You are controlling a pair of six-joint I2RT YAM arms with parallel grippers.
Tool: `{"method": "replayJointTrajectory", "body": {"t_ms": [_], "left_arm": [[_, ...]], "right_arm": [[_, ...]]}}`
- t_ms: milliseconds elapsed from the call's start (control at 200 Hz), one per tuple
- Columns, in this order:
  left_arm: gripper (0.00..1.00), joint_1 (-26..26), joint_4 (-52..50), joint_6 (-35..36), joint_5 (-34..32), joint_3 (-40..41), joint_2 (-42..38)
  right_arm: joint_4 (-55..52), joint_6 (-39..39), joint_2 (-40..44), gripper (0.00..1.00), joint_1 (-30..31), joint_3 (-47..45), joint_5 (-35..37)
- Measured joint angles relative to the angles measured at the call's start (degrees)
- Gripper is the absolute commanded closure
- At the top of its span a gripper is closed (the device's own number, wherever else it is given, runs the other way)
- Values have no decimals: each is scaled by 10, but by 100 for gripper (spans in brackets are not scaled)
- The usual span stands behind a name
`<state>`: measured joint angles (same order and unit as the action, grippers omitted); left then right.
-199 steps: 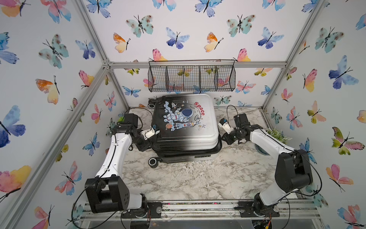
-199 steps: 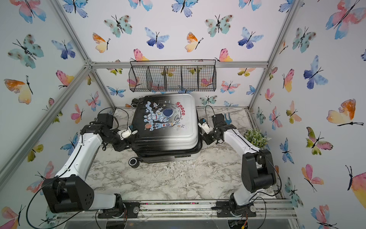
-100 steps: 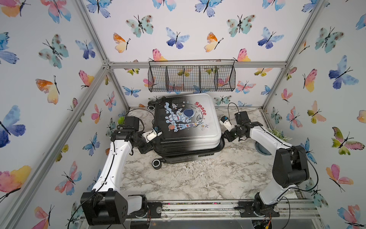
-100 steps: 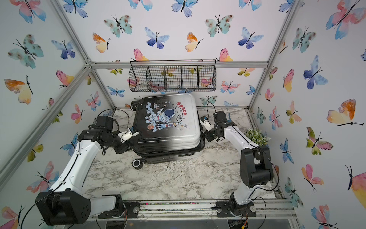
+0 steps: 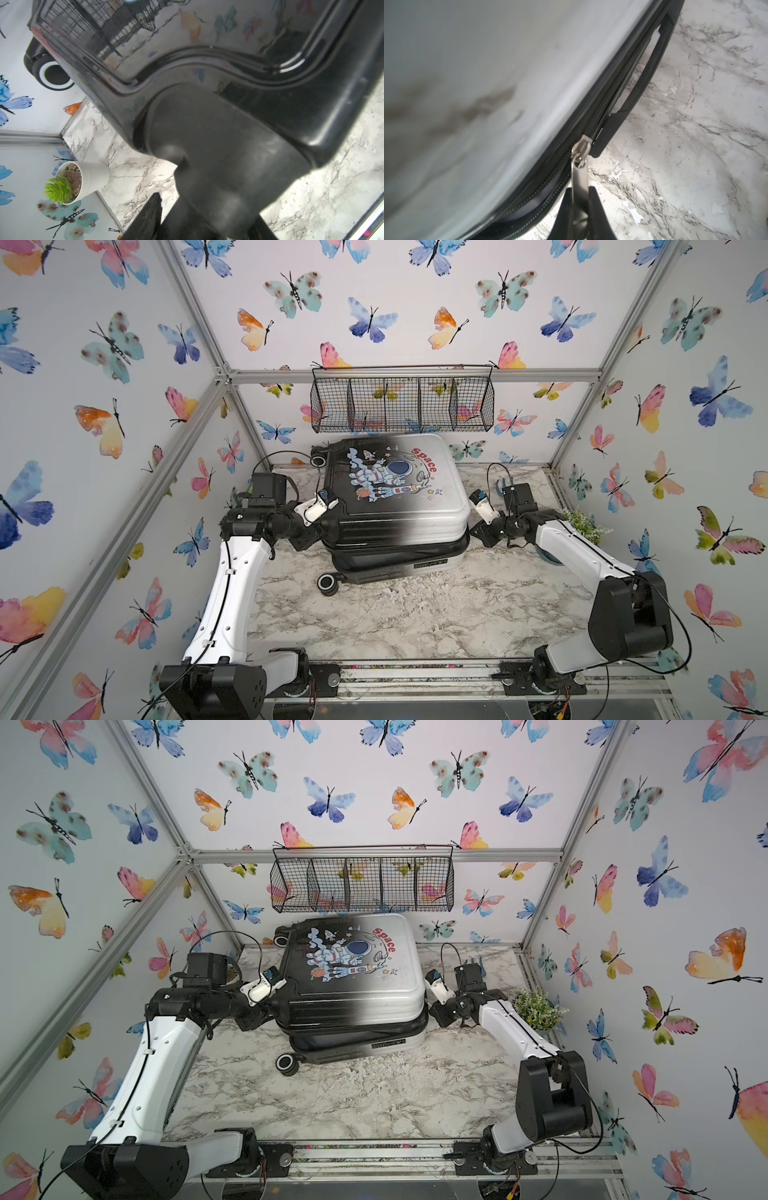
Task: Close the suitcase zippers
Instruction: Zip the zipper on the suitcase.
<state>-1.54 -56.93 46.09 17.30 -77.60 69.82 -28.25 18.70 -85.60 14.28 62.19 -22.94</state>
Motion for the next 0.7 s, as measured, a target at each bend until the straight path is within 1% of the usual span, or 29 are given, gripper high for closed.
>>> {"method": "replayJointTrajectory", "body": {"t_ms": [55, 105, 130, 245, 325, 476, 591, 701], "left_arm": [[100, 1, 5, -43, -12, -1, 1], [100, 1, 8, -62, -22, -2, 4], [100, 0, 5, -81, -38, -5, 11], [100, -2, -4, -126, -70, -12, 43], [100, -5, -1, -156, -76, -11, 55], [100, -11, 16, -188, -74, 0, 53], [100, -17, 23, -218, -76, 3, 53], [100, -24, 32, -251, -95, 4, 54]], "right_arm": [[-11, -2, 9, 98, 3, 0, 1], [-23, -5, 16, 98, 8, 0, 4], [-31, -8, 19, 98, 10, 0, 4], [-62, -23, 38, 98, 16, -9, -3], [-74, -42, 62, 98, 17, -26, -21], [-80, -79, 102, 98, 22, -56, -70], [-77, -114, 125, 98, 60, -73, -87], [-45, -176, 146, 98, 99, -96, -72]]}}
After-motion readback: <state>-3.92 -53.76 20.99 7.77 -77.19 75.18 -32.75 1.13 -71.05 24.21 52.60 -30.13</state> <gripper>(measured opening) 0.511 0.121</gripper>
